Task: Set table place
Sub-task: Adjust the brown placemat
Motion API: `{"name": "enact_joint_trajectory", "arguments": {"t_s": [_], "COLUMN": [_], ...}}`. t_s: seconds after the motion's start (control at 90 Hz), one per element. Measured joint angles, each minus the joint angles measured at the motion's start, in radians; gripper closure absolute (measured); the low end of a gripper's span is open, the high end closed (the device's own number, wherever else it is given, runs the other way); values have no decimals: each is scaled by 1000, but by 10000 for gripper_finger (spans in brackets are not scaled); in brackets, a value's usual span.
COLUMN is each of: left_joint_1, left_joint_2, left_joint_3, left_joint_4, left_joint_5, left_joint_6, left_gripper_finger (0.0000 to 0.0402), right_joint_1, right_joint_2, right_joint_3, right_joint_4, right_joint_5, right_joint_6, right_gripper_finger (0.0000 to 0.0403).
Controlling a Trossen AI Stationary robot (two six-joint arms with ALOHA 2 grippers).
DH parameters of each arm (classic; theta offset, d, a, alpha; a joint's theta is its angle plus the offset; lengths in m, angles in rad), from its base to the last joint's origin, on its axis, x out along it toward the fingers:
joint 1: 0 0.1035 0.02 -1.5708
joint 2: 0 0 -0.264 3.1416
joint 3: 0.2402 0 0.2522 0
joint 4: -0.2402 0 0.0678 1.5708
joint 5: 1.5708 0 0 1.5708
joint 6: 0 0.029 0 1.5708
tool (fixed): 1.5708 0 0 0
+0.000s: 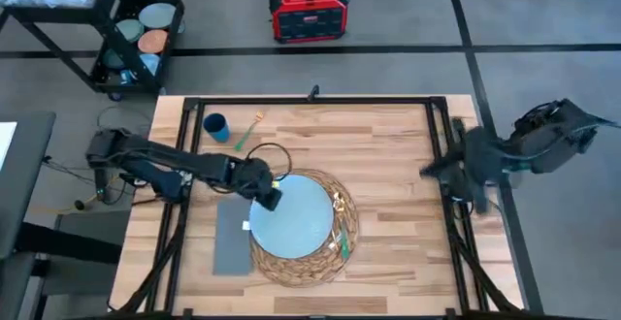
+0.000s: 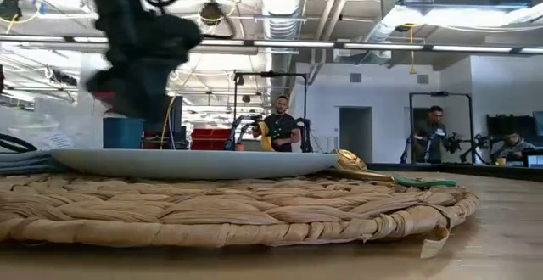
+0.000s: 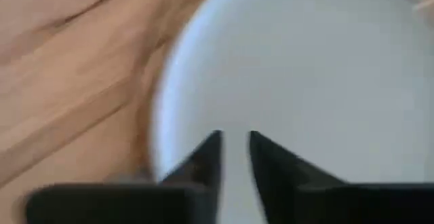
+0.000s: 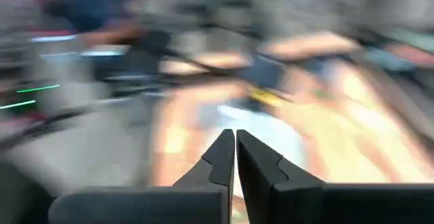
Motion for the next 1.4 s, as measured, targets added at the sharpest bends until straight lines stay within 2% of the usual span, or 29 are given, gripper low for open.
{"name": "enact_joint_trajectory", "arguments": {"t_s": [0.056, 0.089, 0.233, 0.333, 0.411, 0.5, 0.578, 0.644, 0.811, 1.022, 1.222, 1.4], "left_joint_1": [-2, -2, 8, 31, 40, 47, 49, 50, 49, 50, 50, 50], "left_joint_2": [11, 12, 6, -1, -5, -2, -5, -5, -4, -4, -4, -4], "left_joint_3": [14, 26, 79, 129, 173, 241, 303, 341, 420, 462, 468, 468], "left_joint_4": [33, 30, -41, -105, -159, -215, -275, -306, -372, -427, -506, -553], "left_joint_5": [-3, -8, -76, -84, -108, -147, -178, -208, -241, -273, -288, -289], "left_joint_6": [27, 47, 128, 177, 213, 284, 352, 384, 443, 508, 507, 517], "left_gripper_finger": [390, 392, 400, 401, 401, 401, 401, 401, 400, 400, 400, 400], "right_joint_1": [-39, -74, -252, -401, -476, -526, -586, -633, -758, -847, -849, -839], "right_joint_2": [24, 34, 2, -11, -22, -40, -53, -45, 13, 225, 420, 536], "right_joint_3": [-6, -34, -286, -473, -639, -809, -921, -986, -1064, -1084, -1005, -989], "right_joint_4": [-189, -206, 30, 98, 268, 520, 676, 782, 927, 1138, 1260, 1251], "right_joint_5": [87, 98, 3, -154, -309, -427, -550, -603, -711, -891, -979, -1022], "right_joint_6": [195, 275, 148, 157, 130, 87, 60, 45, 32, 18, 21, 11], "right_gripper_finger": [402, 402, 403, 403, 403, 403, 403, 403, 403, 403, 403, 403]}}
